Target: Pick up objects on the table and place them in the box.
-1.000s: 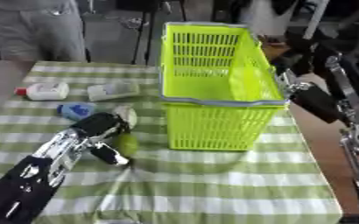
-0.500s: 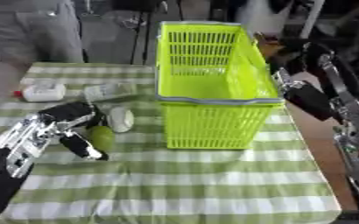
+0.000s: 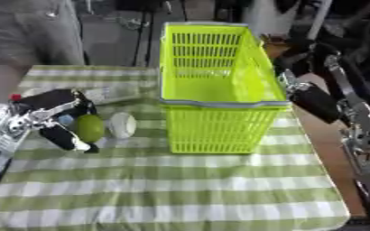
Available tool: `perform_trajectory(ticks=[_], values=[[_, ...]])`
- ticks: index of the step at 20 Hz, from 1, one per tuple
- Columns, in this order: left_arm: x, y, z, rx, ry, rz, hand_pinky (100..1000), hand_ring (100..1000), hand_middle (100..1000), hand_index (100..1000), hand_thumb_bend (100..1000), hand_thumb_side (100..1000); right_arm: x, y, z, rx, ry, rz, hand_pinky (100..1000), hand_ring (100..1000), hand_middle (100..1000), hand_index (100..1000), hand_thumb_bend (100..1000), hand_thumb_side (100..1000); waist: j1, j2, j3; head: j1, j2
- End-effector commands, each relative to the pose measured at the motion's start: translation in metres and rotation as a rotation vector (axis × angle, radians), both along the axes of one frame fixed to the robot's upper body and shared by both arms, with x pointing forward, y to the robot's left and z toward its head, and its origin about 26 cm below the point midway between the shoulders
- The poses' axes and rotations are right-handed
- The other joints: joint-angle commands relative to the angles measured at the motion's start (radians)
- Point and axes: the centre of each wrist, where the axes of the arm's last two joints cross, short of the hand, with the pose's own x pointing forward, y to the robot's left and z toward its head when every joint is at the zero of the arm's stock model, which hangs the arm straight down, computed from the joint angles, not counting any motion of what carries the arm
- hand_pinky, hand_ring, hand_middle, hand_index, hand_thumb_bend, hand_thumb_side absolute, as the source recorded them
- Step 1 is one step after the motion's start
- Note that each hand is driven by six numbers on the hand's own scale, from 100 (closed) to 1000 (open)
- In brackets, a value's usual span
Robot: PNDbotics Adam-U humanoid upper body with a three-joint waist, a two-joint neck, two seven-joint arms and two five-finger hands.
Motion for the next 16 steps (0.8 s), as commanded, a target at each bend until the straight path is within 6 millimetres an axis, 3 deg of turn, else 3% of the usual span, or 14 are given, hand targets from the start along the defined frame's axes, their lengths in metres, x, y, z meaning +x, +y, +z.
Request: perform_trajectory(ticks=[1, 6, 16], values=[[0.003, 0.002, 0.023, -0.037, -0.079, 0.017, 598, 511, 223, 496, 213, 155, 0.001, -0.005, 0.009, -0.013, -0.026, -0.010, 616, 573, 691, 856, 281, 584, 0.001, -0.012, -0.002, -0.002, -0.010], [0.012, -0.013, 0.044, -0.071, -0.145, -0.006, 601, 515, 230, 501, 222, 119, 0.001, -0.004, 0.009, -0.014, -0.025, -0.005, 616, 573, 692, 856, 283, 583, 0.000, -0.014, -0.006, -0.001, -0.009], [0.033, -0.055, 0.109, -0.178, -0.349, -0.049, 594, 520, 244, 506, 275, 100, 0.001, 0.000, 0.009, -0.016, -0.021, 0.016, 616, 573, 692, 856, 285, 583, 0.001, -0.019, -0.031, 0.012, -0.013]])
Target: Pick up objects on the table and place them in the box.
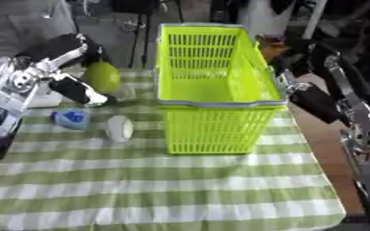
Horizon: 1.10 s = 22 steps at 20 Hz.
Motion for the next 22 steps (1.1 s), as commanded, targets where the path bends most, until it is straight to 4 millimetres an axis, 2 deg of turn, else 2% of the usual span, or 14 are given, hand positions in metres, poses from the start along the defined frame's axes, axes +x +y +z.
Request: perform_trajectory(ticks=[1, 6, 7, 8, 9, 12, 13, 14, 15, 16, 17, 18, 19, 22], values=[[0.005, -0.011, 0.021, -0.064, -0.081, -0.001, 592, 522, 252, 510, 296, 100, 0.002, 0.001, 0.009, -0.014, -0.023, 0.016, 616, 573, 692, 856, 286, 583, 0.002, -0.012, -0.010, 0.008, -0.013], [0.024, -0.035, 0.018, -0.155, -0.141, 0.010, 587, 522, 264, 514, 310, 134, 0.003, 0.007, 0.012, -0.019, -0.028, 0.045, 616, 573, 692, 856, 285, 583, 0.006, -0.007, -0.049, 0.033, -0.023], [0.029, -0.041, 0.013, -0.163, -0.139, 0.008, 592, 530, 290, 533, 333, 204, 0.003, 0.008, 0.013, -0.020, -0.030, 0.052, 616, 573, 691, 856, 285, 583, 0.007, -0.005, -0.061, 0.040, -0.027], [0.033, -0.045, 0.008, -0.165, -0.139, 0.009, 592, 531, 292, 534, 339, 206, 0.003, 0.009, 0.014, -0.021, -0.031, 0.056, 616, 574, 691, 856, 285, 583, 0.007, -0.003, -0.069, 0.044, -0.030], [0.038, -0.049, 0.003, -0.161, -0.139, 0.008, 604, 545, 316, 561, 422, 303, 0.004, 0.011, 0.015, -0.024, -0.035, 0.062, 616, 573, 691, 856, 285, 583, 0.008, 0.000, -0.080, 0.050, -0.034], [0.049, -0.055, -0.012, -0.132, -0.139, 0.009, 611, 555, 344, 591, 453, 348, 0.004, 0.013, 0.018, -0.025, -0.040, 0.075, 616, 573, 691, 856, 285, 583, 0.010, 0.005, -0.099, 0.062, -0.042], [0.051, -0.058, -0.021, -0.099, -0.129, 0.000, 692, 703, 634, 770, 665, 582, 0.004, 0.014, 0.019, -0.025, -0.044, 0.079, 616, 573, 689, 856, 285, 583, 0.011, 0.008, -0.111, 0.068, -0.046], [0.054, -0.060, -0.028, -0.066, -0.125, -0.005, 776, 819, 824, 862, 705, 726, 0.005, 0.015, 0.019, -0.025, -0.045, 0.081, 616, 573, 689, 856, 286, 583, 0.012, 0.010, -0.118, 0.071, -0.049], [0.056, -0.062, -0.039, -0.012, -0.107, -0.018, 844, 907, 931, 939, 748, 853, 0.005, 0.015, 0.020, -0.026, -0.046, 0.083, 616, 573, 689, 856, 285, 583, 0.012, 0.012, -0.124, 0.074, -0.049], [0.058, -0.062, -0.046, 0.027, -0.101, -0.027, 844, 907, 931, 939, 748, 853, 0.005, 0.015, 0.020, -0.026, -0.047, 0.084, 616, 573, 689, 856, 285, 583, 0.012, 0.013, -0.127, 0.075, -0.050], [0.059, -0.060, -0.050, 0.038, -0.109, -0.030, 851, 924, 952, 948, 709, 927, 0.005, 0.015, 0.020, -0.025, -0.046, 0.083, 616, 573, 688, 856, 286, 583, 0.012, 0.014, -0.128, 0.074, -0.051], [0.060, -0.058, -0.053, 0.035, -0.123, -0.031, 851, 924, 952, 948, 709, 927, 0.005, 0.015, 0.020, -0.025, -0.046, 0.081, 616, 573, 688, 856, 286, 583, 0.012, 0.014, -0.128, 0.073, -0.052], [0.061, -0.054, -0.055, 0.022, -0.138, -0.028, 844, 925, 959, 955, 562, 1000, 0.005, 0.014, 0.019, -0.025, -0.044, 0.080, 616, 572, 688, 856, 285, 583, 0.012, 0.015, -0.126, 0.071, -0.052], [0.062, -0.041, -0.059, -0.044, -0.177, -0.017, 841, 921, 958, 955, 509, 1000, 0.004, 0.013, 0.019, -0.024, -0.043, 0.074, 616, 572, 688, 856, 285, 583, 0.011, 0.015, -0.119, 0.065, -0.053]])
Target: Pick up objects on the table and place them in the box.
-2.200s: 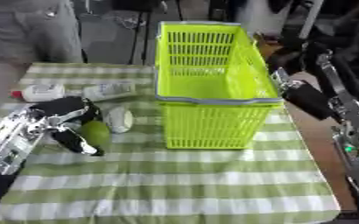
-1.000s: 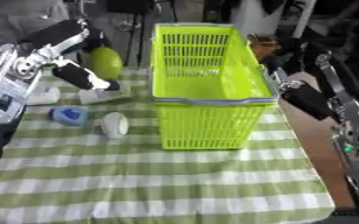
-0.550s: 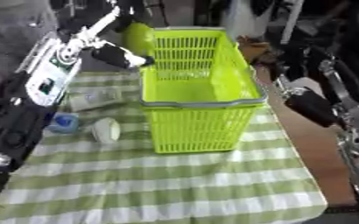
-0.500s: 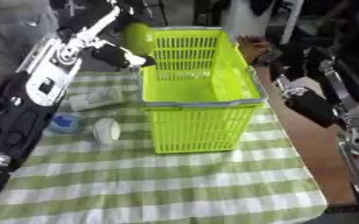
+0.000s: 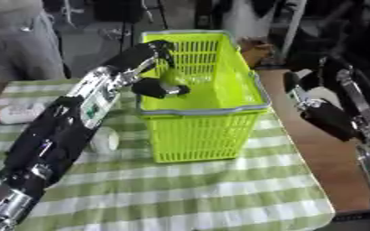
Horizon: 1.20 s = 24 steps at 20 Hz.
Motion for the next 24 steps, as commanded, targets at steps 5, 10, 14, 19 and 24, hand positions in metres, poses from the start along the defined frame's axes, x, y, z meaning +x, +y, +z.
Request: perform_trajectory(ticks=[5, 10, 14, 19, 24], values=[[-0.003, 0.031, 0.022, -0.151, -0.110, 0.007, 770, 838, 853, 857, 459, 916, 0.000, -0.004, 0.008, -0.002, -0.026, -0.007, 616, 572, 687, 856, 284, 583, -0.006, -0.008, 0.016, -0.013, -0.010], [-0.039, 0.068, 0.070, -0.539, -0.235, -0.055, 719, 807, 819, 819, 437, 859, -0.001, -0.008, 0.006, 0.000, -0.022, -0.024, 616, 572, 687, 855, 285, 583, -0.011, -0.008, 0.043, -0.030, -0.005], [-0.093, 0.112, 0.086, -0.842, -0.251, -0.102, 691, 786, 797, 801, 403, 905, -0.002, -0.013, 0.003, 0.000, -0.016, -0.045, 616, 572, 687, 855, 284, 582, -0.006, -0.016, 0.085, -0.044, 0.010], [-0.143, 0.149, 0.070, -0.990, -0.190, -0.044, 679, 783, 796, 803, 410, 959, -0.002, -0.017, 0.001, -0.001, -0.012, -0.063, 615, 571, 687, 855, 284, 581, 0.001, -0.017, 0.115, -0.055, 0.023], [-0.162, 0.173, 0.031, -1.079, -0.172, 0.139, 660, 775, 790, 800, 401, 985, -0.002, -0.019, 0.000, 0.001, -0.012, -0.075, 615, 572, 688, 856, 285, 581, 0.000, -0.016, 0.132, -0.068, 0.034]])
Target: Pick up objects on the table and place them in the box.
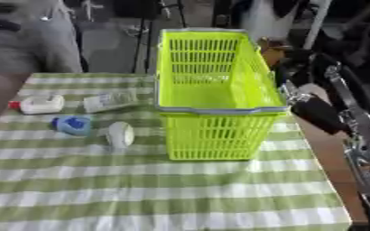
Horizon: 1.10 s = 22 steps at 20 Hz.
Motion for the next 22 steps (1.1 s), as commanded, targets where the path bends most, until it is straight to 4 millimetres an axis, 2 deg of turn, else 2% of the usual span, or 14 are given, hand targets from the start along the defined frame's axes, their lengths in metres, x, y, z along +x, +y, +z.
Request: perform_trajectory(ticks=[1, 4, 10, 22], values=[[-0.009, 0.008, 0.002, -0.037, -0.023, 0.048, 660, 775, 790, 800, 401, 985, 0.000, -0.008, 0.010, -0.020, -0.032, -0.023, 615, 572, 688, 856, 285, 581, 0.000, -0.010, 0.004, -0.009, 0.008], [-0.014, 0.011, -0.009, -0.051, 0.005, 0.061, 654, 772, 785, 797, 386, 991, 0.001, -0.008, 0.010, -0.018, -0.034, -0.024, 616, 572, 688, 856, 285, 582, -0.002, -0.010, 0.009, -0.010, 0.009], [-0.017, 0.011, -0.020, -0.063, 0.042, 0.065, 651, 765, 774, 797, 371, 993, 0.001, -0.008, 0.010, -0.016, -0.034, -0.024, 616, 572, 688, 856, 284, 582, -0.003, -0.010, 0.014, -0.009, 0.003], [-0.019, 0.007, -0.025, -0.071, 0.065, 0.063, 651, 755, 756, 791, 356, 986, 0.001, -0.008, 0.010, -0.016, -0.036, -0.024, 616, 572, 688, 856, 280, 581, -0.004, -0.009, 0.016, -0.008, -0.003]])
